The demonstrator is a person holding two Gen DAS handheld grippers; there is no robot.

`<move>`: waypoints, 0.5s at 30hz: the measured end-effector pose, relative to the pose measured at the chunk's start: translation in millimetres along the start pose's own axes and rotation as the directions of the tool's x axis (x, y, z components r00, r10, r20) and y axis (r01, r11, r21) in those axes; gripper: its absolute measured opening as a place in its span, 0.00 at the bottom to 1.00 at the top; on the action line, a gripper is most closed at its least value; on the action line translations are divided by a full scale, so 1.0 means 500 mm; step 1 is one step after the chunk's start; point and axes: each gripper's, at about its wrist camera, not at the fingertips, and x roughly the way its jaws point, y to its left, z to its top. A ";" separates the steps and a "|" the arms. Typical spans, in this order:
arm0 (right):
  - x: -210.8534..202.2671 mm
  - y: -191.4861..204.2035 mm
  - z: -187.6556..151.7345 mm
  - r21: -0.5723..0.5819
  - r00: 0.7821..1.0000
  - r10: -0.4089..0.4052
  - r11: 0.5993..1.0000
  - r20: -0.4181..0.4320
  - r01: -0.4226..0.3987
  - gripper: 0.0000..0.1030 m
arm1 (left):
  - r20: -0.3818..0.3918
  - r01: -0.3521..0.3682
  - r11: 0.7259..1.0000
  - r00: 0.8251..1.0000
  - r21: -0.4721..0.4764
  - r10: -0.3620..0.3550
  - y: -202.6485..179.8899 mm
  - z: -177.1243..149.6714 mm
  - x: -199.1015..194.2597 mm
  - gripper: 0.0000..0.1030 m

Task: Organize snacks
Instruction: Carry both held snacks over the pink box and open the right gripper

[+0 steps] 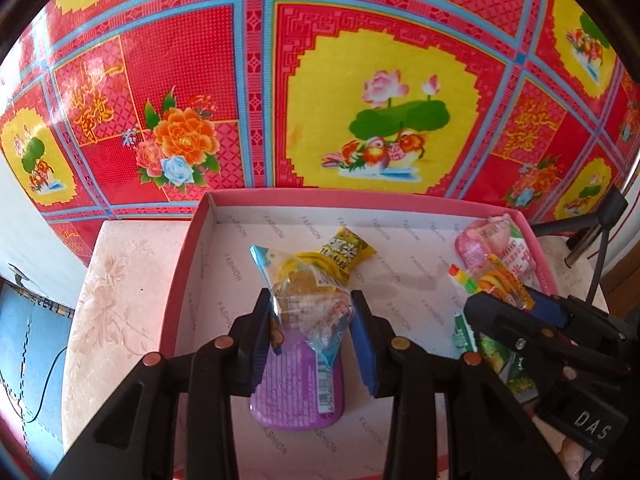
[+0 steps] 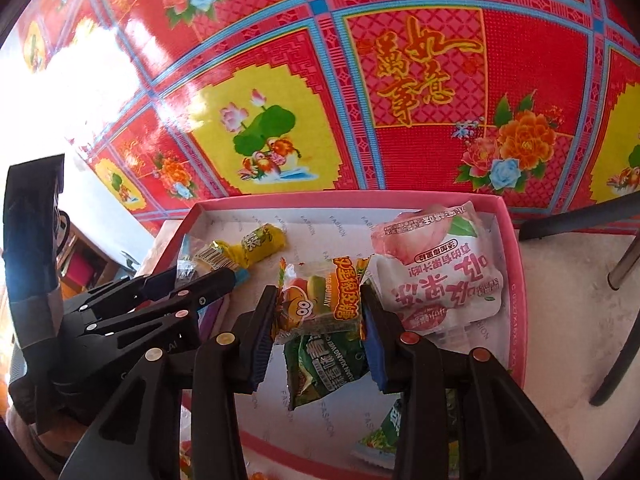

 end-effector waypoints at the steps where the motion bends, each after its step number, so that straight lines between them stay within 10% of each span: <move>1: -0.002 -0.003 0.000 0.002 1.000 0.000 1.000 0.001 0.000 0.38 | -0.004 0.002 1.000 1.000 -0.004 -0.002 0.002 0.000 0.003 0.38; 15: -0.030 0.013 -0.012 -0.017 1.000 0.012 1.000 0.022 -0.011 0.57 | -0.012 -0.001 1.000 1.000 0.008 0.002 -0.002 0.007 -0.023 0.46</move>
